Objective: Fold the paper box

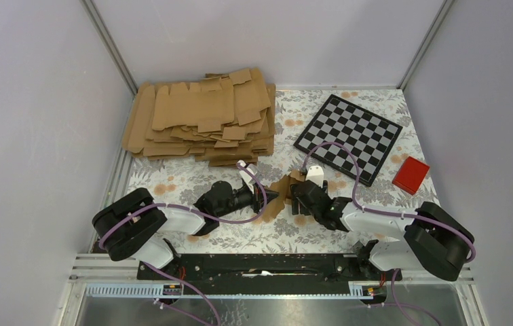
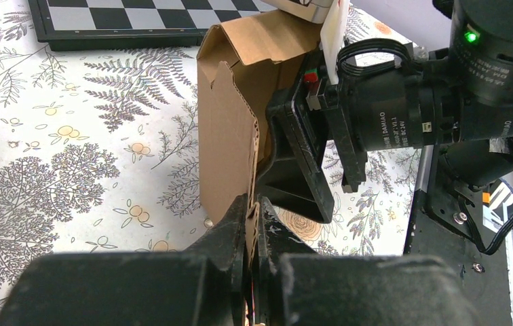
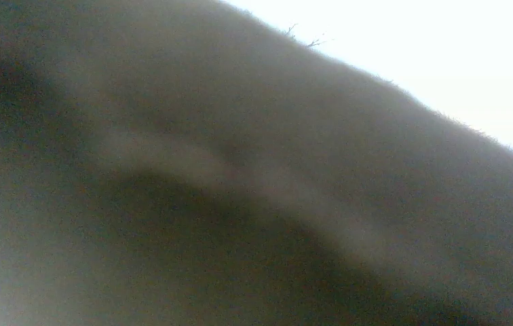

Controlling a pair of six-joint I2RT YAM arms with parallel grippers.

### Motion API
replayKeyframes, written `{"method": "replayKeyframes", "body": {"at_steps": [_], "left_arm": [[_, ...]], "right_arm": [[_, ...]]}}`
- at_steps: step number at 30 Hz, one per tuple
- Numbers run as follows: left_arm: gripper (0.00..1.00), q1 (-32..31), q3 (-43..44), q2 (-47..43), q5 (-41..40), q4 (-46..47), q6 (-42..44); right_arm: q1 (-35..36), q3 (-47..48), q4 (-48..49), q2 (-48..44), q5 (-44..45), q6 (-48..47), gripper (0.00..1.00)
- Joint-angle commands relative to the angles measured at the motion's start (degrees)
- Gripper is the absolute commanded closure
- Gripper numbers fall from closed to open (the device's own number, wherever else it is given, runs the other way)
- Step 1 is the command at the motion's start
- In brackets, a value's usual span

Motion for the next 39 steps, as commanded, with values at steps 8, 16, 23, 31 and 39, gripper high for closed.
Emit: {"method": "replayKeyframes", "body": {"at_steps": [8,16,23,31,39], "left_arm": [[1.0,-0.65,1.02,0.12,0.79,-1.92,-0.28],[1.0,-0.64,0.69,-0.47,-0.17,-2.21,0.15],[1.0,-0.66,0.25,-1.16,-1.0,-2.05,0.49],[1.0,-0.69,-0.04,-1.91,-1.59,-2.23,0.82],[1.0,-0.63,-0.21,-2.79,-2.58,-3.23,1.13]], "right_arm": [[0.75,1.88,-7.24,-5.07,0.58,0.99,0.18],[0.74,2.69,-9.77,-4.58,-1.97,2.68,0.28],[0.74,1.91,-7.28,-1.62,-4.61,4.82,0.27],[0.74,6.72,-3.85,7.03,-6.22,3.66,0.3],[0.87,8.16,-3.25,9.52,-5.89,5.26,0.26]]}}
